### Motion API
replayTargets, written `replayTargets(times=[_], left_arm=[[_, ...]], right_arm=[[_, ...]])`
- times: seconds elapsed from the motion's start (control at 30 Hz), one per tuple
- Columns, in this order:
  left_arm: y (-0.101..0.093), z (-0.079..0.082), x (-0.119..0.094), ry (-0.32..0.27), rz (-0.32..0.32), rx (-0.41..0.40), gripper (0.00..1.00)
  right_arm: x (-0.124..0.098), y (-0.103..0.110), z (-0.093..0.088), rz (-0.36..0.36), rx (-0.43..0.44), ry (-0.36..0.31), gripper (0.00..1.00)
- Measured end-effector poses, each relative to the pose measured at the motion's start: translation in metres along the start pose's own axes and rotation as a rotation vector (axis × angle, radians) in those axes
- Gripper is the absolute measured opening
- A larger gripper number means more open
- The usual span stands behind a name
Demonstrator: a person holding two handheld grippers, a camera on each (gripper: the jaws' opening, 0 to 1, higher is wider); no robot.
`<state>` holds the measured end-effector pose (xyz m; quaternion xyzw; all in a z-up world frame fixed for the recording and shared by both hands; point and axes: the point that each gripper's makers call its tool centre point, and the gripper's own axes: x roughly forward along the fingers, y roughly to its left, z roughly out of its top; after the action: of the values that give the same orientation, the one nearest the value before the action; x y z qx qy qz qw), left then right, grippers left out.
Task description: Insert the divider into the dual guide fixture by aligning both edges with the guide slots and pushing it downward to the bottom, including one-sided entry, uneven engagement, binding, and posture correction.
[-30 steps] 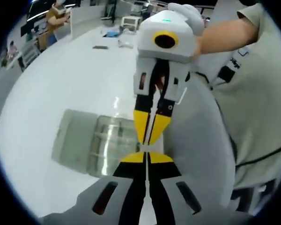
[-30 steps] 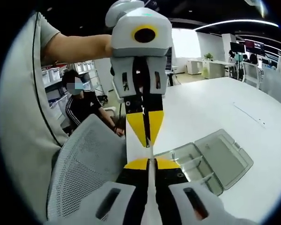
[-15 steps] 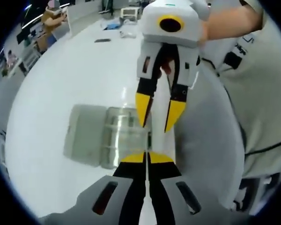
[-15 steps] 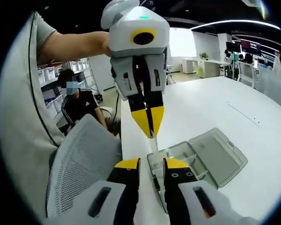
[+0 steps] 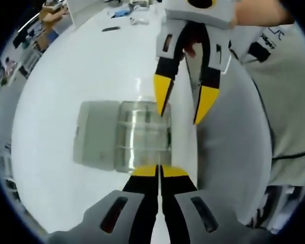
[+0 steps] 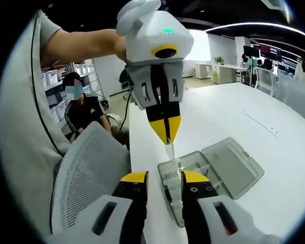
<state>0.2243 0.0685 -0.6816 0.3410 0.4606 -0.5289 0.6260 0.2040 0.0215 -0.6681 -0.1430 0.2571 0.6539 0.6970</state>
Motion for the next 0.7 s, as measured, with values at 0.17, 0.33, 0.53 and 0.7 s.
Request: replayTargets(times=[0.17,0.33,0.53,0.7], left_arm=[[0.002,-0.002,0.001,0.030,0.011,0.015,0.00],[0.006,-0.002,0.003,0.047,0.025,0.015,0.00],[0.007,-0.003,0.007,0.070,0.035,0.018,0.00],[0.009,-0.006,0.009,0.094,0.045,0.024,0.00]], right_arm=[[-0.003,-0.001,-0.001,-0.012,-0.005,0.002,0.25],[-0.006,-0.003,-0.005,-0.033,-0.014,0.016,0.29],[-0.010,-0.006,-0.010,-0.064,-0.008,0.020,0.33],[-0.011,-0.006,-0.015,-0.079,-0.002,0.029,0.37]])
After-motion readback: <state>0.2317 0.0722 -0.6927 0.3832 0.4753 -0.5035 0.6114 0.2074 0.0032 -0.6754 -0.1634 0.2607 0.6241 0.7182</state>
